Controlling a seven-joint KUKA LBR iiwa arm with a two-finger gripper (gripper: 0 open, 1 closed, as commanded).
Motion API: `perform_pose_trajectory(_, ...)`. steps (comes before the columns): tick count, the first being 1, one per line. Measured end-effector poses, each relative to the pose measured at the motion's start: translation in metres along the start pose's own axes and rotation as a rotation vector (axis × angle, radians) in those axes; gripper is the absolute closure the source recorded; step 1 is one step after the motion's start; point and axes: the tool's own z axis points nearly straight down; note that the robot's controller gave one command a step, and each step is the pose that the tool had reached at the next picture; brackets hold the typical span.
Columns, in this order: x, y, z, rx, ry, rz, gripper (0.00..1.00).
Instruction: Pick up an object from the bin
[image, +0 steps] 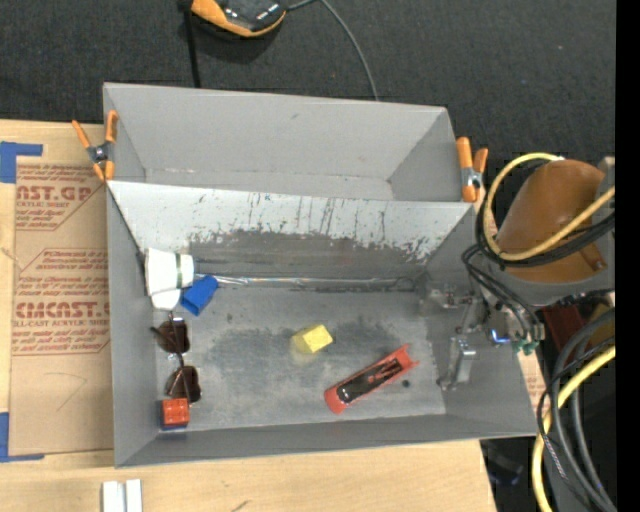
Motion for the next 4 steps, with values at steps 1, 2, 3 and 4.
perform_pose_trajectory(1, -0.002, 0.0, -0.004, 0.001, -0.008, -0.002, 0.0)
perform_pose_trajectory(2, 0.001, 0.022, 0.027, 0.003, -0.008, -0.06, 0.0)
perform_pose_trajectory(3, -0.001, 0.047, 0.058, 0.002, -0.006, -0.264, 0.0)
perform_pose_trajectory(4, 0.005, 0.075, 0.081, 0.003, -0.007, -0.415, 0.0)
